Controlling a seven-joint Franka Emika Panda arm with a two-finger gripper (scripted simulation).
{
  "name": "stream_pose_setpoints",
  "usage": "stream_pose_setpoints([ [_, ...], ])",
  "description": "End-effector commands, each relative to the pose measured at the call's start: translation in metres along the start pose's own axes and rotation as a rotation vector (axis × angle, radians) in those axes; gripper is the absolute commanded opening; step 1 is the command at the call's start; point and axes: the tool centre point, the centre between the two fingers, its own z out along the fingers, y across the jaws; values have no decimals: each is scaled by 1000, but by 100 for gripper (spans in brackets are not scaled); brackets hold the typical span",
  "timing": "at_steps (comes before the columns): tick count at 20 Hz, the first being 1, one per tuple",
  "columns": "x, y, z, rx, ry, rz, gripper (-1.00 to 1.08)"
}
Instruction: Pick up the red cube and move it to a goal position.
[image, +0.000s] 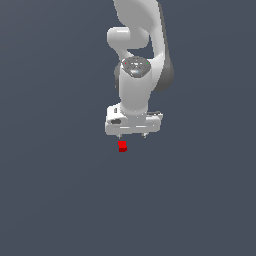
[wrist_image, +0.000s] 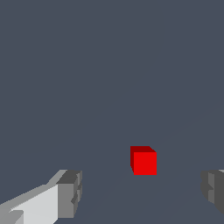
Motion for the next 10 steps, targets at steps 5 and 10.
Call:
stream_pose_setpoints([
  [5,-2,1,4,0,0,0,100],
  [10,-8,6,23,2,-1,0,100],
])
